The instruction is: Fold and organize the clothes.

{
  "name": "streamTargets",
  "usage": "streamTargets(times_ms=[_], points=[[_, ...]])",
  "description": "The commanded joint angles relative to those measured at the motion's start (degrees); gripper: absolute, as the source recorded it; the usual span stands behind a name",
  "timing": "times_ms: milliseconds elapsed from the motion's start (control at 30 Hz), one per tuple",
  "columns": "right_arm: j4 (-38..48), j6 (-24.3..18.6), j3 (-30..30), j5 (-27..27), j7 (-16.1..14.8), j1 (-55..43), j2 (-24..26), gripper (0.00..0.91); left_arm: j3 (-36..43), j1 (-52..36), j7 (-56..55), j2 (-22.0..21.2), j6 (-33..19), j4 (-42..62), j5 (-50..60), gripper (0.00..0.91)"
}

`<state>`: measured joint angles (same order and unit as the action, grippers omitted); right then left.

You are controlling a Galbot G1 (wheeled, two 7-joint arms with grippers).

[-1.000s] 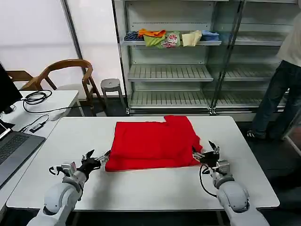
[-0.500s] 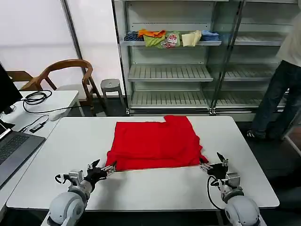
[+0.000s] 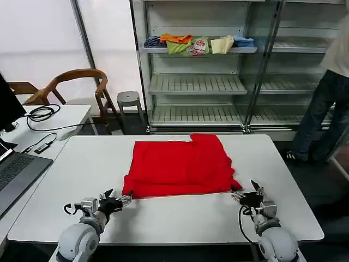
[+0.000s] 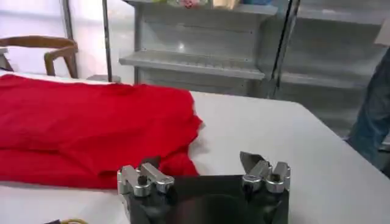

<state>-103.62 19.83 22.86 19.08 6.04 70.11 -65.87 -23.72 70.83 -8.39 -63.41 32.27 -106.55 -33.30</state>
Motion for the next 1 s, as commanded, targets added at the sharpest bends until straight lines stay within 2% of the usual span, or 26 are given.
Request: streamTargets(times_ms=[33,67,233,1000], points=[[1.4,0.57,-1.69,0.15,0.36,-1.62,-0.07,0.484,0.09,0.14,-0.63,0.17,0.74,0.49,0.07,0.02],[1.73,0.97,-1.85,0.25,0.35,-1.81,-0.09,0.0,0.12,0.06,-0.58,0.16,0.74,0.57,0.08,0.02],[2.33,2.7,-2.75,2.73,-0.04,-2.26,-0.06,0.0,0.47,0.24,0.27,-0.38,0.71,0.5,-0.37,0.02],[2.67,2.6,-3.15,2.21,-0.95,-2.34,-0.16,0.0,1.0,-0.25,1.7,-1.17,-0.49,1.81,1.01,0.02]])
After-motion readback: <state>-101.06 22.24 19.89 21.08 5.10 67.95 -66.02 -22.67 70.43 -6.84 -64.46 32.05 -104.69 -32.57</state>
